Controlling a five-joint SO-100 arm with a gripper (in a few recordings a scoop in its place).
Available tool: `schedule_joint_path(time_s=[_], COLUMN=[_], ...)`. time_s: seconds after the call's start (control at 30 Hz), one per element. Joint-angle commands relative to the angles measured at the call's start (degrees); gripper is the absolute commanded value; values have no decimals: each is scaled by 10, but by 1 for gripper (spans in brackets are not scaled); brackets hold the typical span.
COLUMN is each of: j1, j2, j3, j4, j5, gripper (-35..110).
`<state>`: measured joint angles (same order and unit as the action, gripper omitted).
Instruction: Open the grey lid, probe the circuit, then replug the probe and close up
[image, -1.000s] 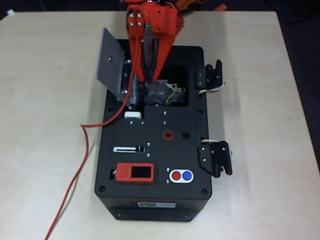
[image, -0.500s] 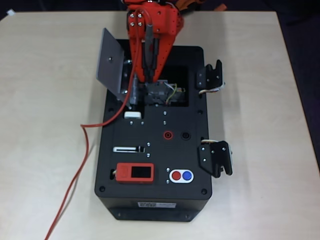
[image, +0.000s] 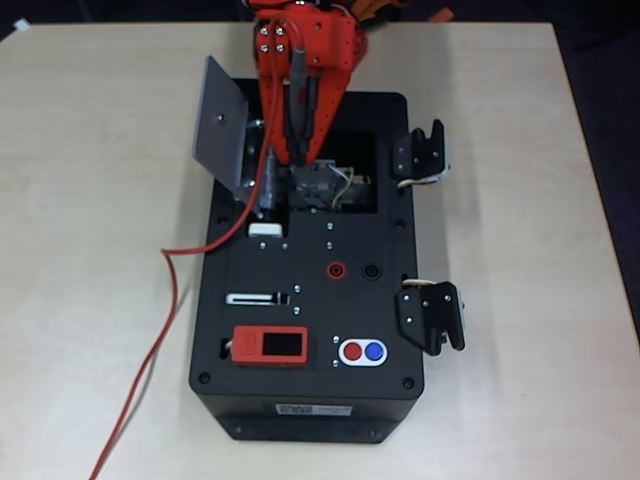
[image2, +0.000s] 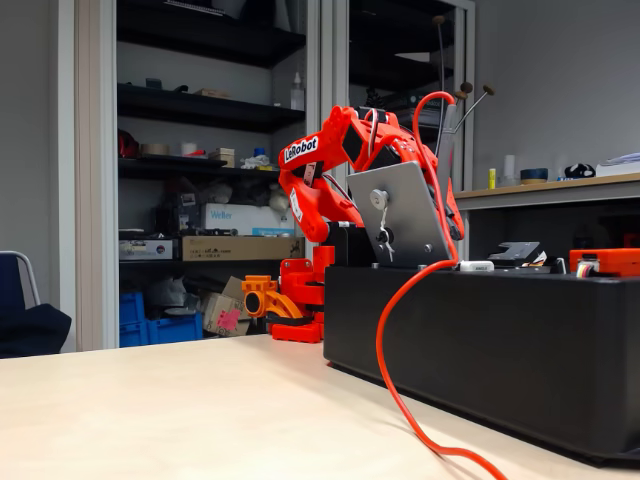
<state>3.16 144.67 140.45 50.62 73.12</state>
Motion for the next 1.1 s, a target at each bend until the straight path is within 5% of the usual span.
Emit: schedule_joint_path(time_s=[0.0,1.07], j1=[5,-20], j2=[13,-107], j3=[-3,-247], j4=[14,104], j5=[0,0], gripper=[0,0])
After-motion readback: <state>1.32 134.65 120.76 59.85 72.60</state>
